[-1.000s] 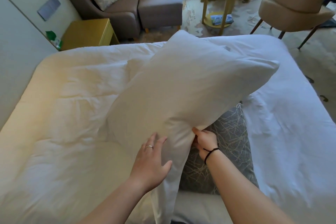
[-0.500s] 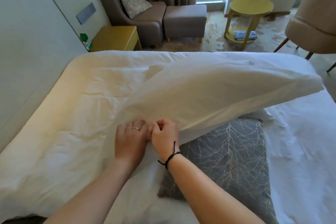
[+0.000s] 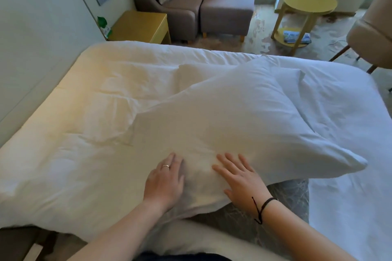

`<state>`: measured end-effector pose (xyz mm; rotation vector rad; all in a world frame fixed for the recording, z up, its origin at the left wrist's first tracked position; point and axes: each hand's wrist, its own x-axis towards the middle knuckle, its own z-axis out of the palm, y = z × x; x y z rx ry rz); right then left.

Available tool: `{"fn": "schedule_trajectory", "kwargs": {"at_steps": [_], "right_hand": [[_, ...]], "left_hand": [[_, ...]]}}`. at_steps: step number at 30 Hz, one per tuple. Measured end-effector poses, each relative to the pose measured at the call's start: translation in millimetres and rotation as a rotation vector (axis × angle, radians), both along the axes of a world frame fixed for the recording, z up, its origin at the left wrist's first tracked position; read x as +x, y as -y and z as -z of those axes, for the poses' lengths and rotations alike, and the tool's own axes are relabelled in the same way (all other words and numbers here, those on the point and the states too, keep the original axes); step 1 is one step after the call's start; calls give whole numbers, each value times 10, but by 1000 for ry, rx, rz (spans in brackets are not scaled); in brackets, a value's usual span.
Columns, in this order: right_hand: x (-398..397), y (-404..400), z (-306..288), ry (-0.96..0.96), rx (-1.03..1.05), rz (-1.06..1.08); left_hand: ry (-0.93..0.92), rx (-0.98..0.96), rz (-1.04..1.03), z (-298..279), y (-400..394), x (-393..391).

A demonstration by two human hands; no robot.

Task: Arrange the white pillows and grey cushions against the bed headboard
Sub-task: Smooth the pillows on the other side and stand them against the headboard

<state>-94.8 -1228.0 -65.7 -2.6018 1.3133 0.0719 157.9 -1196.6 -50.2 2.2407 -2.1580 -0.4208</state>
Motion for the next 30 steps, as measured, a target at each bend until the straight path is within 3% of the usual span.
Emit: {"fn": "schedule_trajectory", "kwargs": {"at_steps": [7,17,30], "right_hand": [[-204,-175,213,-30,-115,-6],[-120,306,632,-197,69,-51],[213,614,616,-72,-264,-100]], "left_hand": [[98,5,179,111,-148,-359],[204,178,170,472,-228,-234],[195,227,152,565,-218,-157]]}}
